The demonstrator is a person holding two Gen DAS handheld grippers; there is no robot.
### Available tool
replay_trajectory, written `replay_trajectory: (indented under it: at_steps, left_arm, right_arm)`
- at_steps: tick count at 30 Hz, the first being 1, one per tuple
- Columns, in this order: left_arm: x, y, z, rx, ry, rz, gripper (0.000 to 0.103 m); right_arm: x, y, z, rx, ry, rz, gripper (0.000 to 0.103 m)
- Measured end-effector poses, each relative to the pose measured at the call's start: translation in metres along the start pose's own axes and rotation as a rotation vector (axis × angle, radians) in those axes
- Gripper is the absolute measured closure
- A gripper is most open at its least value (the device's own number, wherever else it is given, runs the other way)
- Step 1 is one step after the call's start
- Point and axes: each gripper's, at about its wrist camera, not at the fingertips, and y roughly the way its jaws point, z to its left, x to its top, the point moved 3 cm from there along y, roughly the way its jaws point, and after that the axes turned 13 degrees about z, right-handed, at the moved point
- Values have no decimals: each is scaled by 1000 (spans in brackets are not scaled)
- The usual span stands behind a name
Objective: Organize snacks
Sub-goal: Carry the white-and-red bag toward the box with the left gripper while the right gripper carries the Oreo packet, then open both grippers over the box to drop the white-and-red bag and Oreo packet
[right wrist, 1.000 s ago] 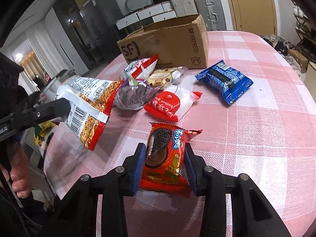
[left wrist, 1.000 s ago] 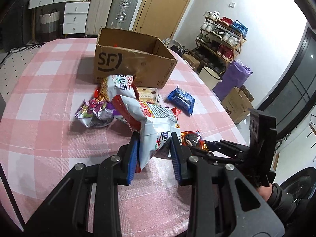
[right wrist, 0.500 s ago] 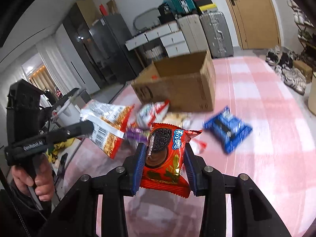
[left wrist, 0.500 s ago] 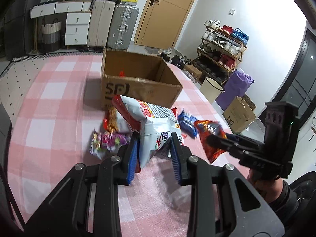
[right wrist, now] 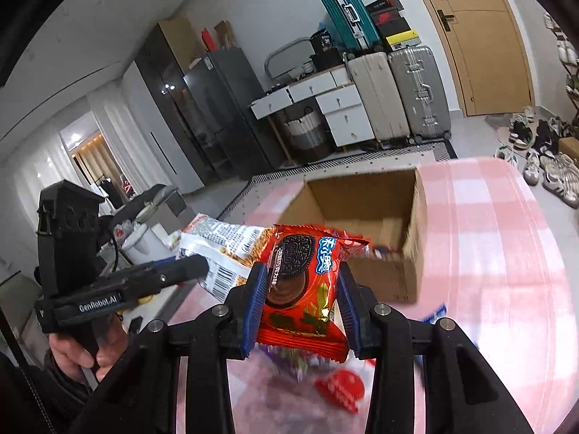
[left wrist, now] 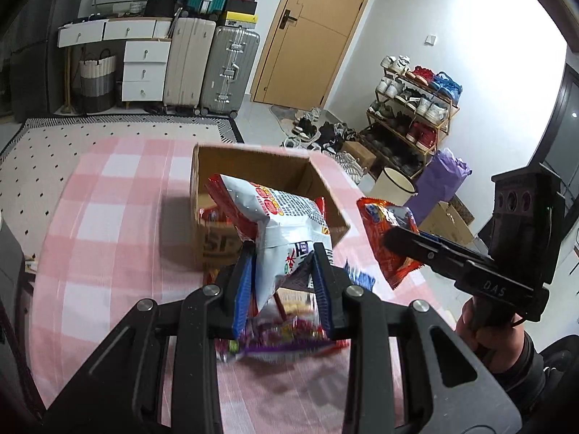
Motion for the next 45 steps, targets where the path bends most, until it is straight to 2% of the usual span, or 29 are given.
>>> replay_trajectory:
  at_steps: [10, 17, 24, 32, 45]
  left_arm:
    - [72, 18, 12, 26, -8, 6, 76]
    - [107, 55, 24, 42, -4, 42, 76]
    - [121, 103, 42, 43, -17, 94, 76]
    - [119, 148, 58, 53, -32, 142, 76]
    - [123, 173, 55, 44, -27, 147, 74]
  right_arm:
    - [65, 19, -2, -25, -58, 17, 65]
    - [88, 40, -18, -32, -31, 35, 65]
    - [93, 70, -40, -68, -5, 77, 65]
    - [89, 105, -65, -117, 18, 134, 65]
    - [87, 125, -73, -170, 14, 146, 65]
